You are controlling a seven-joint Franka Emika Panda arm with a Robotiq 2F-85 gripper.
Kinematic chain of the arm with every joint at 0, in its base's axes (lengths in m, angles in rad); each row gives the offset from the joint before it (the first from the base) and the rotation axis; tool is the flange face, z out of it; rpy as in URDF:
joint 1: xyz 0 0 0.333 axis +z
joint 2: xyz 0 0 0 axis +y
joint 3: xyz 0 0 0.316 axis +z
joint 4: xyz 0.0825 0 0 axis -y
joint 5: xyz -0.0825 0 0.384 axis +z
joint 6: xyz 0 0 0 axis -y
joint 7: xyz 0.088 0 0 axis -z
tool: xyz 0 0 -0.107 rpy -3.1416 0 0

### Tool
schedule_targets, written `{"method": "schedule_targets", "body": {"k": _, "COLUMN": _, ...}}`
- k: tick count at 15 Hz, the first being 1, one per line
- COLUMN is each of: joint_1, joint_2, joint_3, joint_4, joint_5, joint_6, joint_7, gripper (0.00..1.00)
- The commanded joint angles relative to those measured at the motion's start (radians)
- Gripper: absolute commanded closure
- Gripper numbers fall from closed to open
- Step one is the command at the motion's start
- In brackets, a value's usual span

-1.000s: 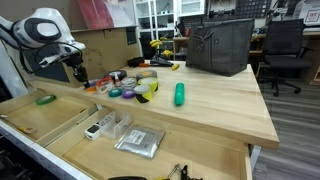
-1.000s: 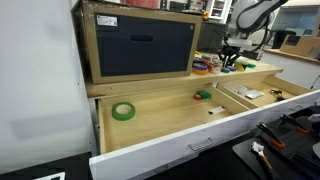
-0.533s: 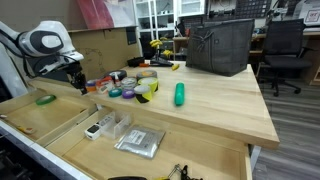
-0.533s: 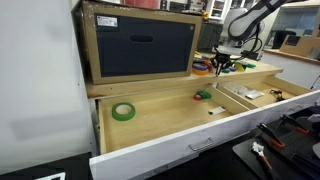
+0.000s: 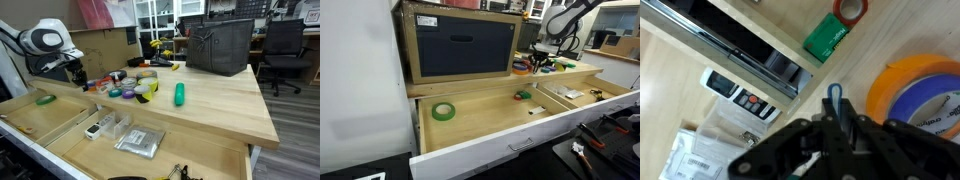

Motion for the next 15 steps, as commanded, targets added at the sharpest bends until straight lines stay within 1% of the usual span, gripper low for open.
{"method": "schedule_targets", "body": {"k": 1, "joint_1": 0.009, "joint_2": 0.016, "joint_3": -0.025, "joint_4": 0.023, "joint_5": -0.012, "joint_6": 0.013, "joint_7": 0.039, "gripper": 0.97}}
{"method": "schedule_targets", "body": {"k": 8, "joint_1": 0.024, "joint_2": 0.043, "joint_3": -0.037, "joint_4": 0.073, "joint_5": -0.028, "joint_6": 0.010, "joint_7": 0.052, "gripper": 0.97}}
{"method": "schedule_targets", "body": {"k": 9, "joint_1": 0.029, "joint_2": 0.048, "joint_3": -0.039, "joint_4": 0.079, "joint_5": -0.037, "joint_6": 0.006, "joint_7": 0.051, "gripper": 0.63}}
{"method": "schedule_targets", "body": {"k": 10, "joint_1": 0.035, "joint_2": 0.051, "joint_3": -0.041, "joint_4": 0.085, "joint_5": -0.049, "joint_6": 0.005, "joint_7": 0.058, "gripper": 0.61}}
{"method": "schedule_targets", "body": {"k": 11, "joint_1": 0.040, "joint_2": 0.053, "joint_3": -0.042, "joint_4": 0.090, "joint_5": -0.060, "joint_6": 0.005, "joint_7": 0.062, "gripper": 0.56}}
{"method": "schedule_targets", "body": {"k": 12, "joint_1": 0.043, "joint_2": 0.054, "joint_3": -0.042, "joint_4": 0.093, "joint_5": -0.070, "joint_6": 0.005, "joint_7": 0.064, "gripper": 0.47}}
{"method": "schedule_targets", "body": {"k": 14, "joint_1": 0.049, "joint_2": 0.055, "joint_3": -0.042, "joint_4": 0.097, "joint_5": -0.085, "joint_6": 0.005, "joint_7": 0.066, "gripper": 0.34}}
{"method": "schedule_targets", "body": {"k": 15, "joint_1": 0.050, "joint_2": 0.054, "joint_3": -0.041, "joint_4": 0.098, "joint_5": -0.088, "joint_6": 0.004, "joint_7": 0.061, "gripper": 0.25}}
